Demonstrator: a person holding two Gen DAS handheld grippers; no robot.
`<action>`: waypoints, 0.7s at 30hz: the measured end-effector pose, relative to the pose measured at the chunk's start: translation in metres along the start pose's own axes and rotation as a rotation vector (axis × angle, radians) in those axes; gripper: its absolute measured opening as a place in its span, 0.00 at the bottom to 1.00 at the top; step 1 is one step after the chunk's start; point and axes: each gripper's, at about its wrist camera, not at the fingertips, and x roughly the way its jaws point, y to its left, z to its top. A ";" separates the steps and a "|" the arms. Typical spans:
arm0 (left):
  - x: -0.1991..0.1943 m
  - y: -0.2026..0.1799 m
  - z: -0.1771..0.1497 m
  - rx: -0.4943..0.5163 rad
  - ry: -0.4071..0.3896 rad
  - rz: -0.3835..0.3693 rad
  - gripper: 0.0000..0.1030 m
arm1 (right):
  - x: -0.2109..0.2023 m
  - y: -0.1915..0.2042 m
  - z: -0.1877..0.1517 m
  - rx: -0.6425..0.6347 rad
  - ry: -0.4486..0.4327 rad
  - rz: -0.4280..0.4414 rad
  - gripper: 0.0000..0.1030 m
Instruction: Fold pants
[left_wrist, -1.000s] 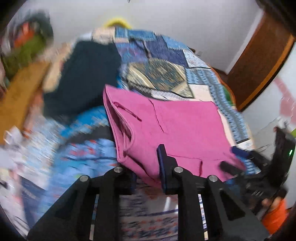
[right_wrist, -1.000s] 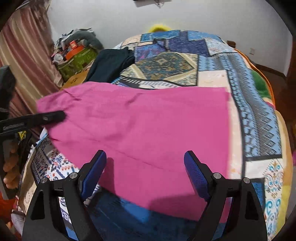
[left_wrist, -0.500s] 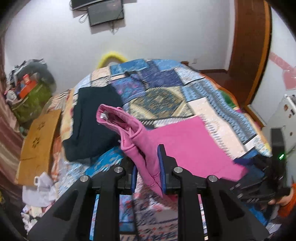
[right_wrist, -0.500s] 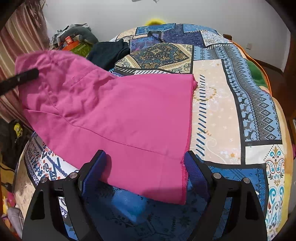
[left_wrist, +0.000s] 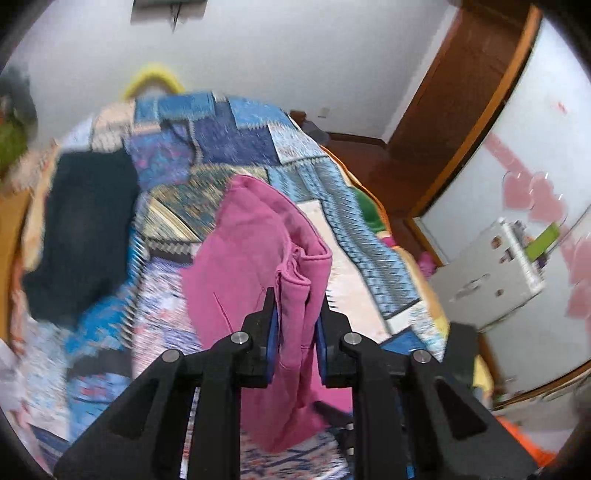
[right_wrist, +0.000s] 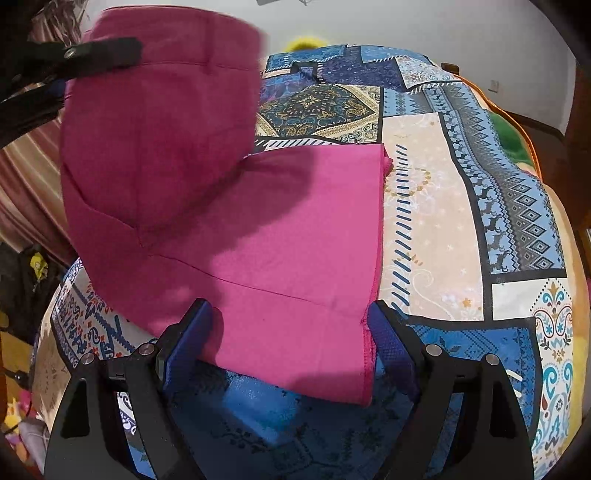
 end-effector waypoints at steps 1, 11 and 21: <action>0.005 0.001 0.001 -0.023 0.014 -0.018 0.17 | 0.000 0.000 0.000 0.002 0.000 0.002 0.81; 0.030 -0.009 -0.008 -0.022 0.105 -0.067 0.22 | 0.001 -0.002 -0.002 0.022 -0.002 0.019 0.81; 0.014 -0.009 -0.004 0.155 -0.023 0.166 0.67 | 0.000 -0.003 -0.003 0.033 0.001 0.029 0.81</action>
